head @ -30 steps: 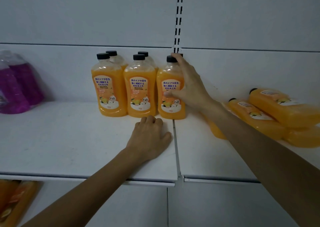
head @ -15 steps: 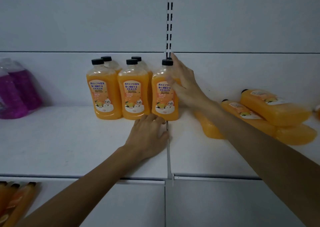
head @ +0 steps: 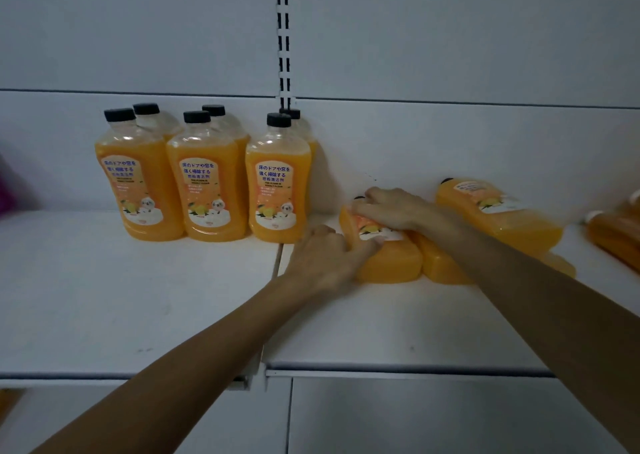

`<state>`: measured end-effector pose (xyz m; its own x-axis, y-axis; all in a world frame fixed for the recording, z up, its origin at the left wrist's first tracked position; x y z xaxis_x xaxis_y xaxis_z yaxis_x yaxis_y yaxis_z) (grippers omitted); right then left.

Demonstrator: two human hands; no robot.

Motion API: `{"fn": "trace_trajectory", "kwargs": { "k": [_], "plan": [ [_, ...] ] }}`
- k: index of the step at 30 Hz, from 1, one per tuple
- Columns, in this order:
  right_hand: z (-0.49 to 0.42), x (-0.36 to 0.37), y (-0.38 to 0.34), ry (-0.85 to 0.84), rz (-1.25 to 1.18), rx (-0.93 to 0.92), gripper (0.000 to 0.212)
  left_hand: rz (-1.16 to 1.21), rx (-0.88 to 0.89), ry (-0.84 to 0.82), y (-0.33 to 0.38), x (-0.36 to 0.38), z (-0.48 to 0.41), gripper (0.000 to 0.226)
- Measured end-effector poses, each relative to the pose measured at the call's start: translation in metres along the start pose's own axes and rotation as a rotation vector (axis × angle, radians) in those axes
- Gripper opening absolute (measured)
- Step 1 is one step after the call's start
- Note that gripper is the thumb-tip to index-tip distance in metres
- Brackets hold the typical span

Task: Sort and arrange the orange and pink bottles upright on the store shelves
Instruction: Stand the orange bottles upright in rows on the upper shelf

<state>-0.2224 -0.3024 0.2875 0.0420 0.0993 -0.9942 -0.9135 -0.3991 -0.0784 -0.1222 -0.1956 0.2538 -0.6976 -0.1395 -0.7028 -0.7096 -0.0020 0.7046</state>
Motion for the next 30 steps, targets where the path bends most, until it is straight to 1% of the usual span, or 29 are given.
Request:
{"fn": "trace_trajectory", "kwargs": {
  "k": [2,4,5,6,8,9,11,12,13,15,17,18,21,24,26,30],
  "plan": [
    [-0.004,0.004,-0.003,0.002,0.056,-0.008,0.063,0.032,-0.016,0.019,0.007,0.006,0.002,0.066],
    [-0.006,0.004,-0.003,0.062,0.085,-0.019,0.062,0.006,-0.051,0.02,0.01,0.008,0.002,0.069],
    [-0.006,0.003,-0.003,0.106,0.097,-0.021,0.062,-0.004,-0.077,-0.002,0.01,0.009,0.001,0.074],
    [-0.006,0.002,-0.002,0.147,0.109,-0.022,0.062,0.011,-0.103,-0.02,0.008,0.009,-0.001,0.085],
    [-0.008,0.002,-0.003,0.193,0.124,-0.026,0.06,0.107,-0.134,-0.023,0.005,0.007,-0.004,0.108],
    [-0.008,0.002,-0.004,0.209,0.116,-0.031,0.059,0.166,-0.137,-0.011,0.004,0.007,-0.003,0.113],
    [-0.002,-0.003,-0.006,0.273,0.041,-0.043,0.058,0.272,-0.117,0.012,0.003,0.01,0.001,0.108],
    [0.002,-0.007,-0.006,0.333,-0.019,-0.052,0.059,0.321,-0.092,0.03,0.003,0.011,0.004,0.103],
    [0.008,-0.011,-0.005,0.407,-0.088,-0.066,0.06,0.361,-0.056,0.045,0.004,0.012,0.006,0.096],
    [0.021,-0.021,-0.003,0.54,-0.254,-0.108,0.065,0.432,0.034,0.083,0.01,0.014,0.012,0.074],
    [0.033,-0.028,0.001,0.582,-0.409,-0.156,0.074,0.472,0.109,0.086,0.016,0.015,0.019,0.053],
    [0.038,-0.031,0.003,0.576,-0.454,-0.189,0.08,0.477,0.137,0.08,0.019,0.015,0.021,0.05],
    [0.057,-0.038,0.012,0.537,-0.496,-0.315,0.094,0.497,0.207,0.073,0.02,0.014,0.025,0.06],
    [0.075,-0.042,0.017,0.496,-0.43,-0.416,0.104,0.48,0.27,0.079,0.016,0.01,0.025,0.075],
    [0.08,-0.043,0.017,0.496,-0.369,-0.449,0.106,0.439,0.31,0.097,0.016,0.009,0.024,0.08],
    [0.083,-0.04,0.013,0.521,-0.374,-0.469,0.103,0.393,0.328,0.118,0.015,0.012,0.022,0.083]
  ]
}}
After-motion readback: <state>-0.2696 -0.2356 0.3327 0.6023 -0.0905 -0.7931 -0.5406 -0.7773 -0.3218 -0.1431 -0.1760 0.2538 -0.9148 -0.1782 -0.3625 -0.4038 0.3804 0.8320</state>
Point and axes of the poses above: each hand's wrist, its own z-axis away from the middle knuckle, its own x-axis out of the palm, y = z × x, the point moved 4 cm from there along -z, towards the middle knuckle, and after that the axes turned 13 degrees about z, right-handed, at the moved point
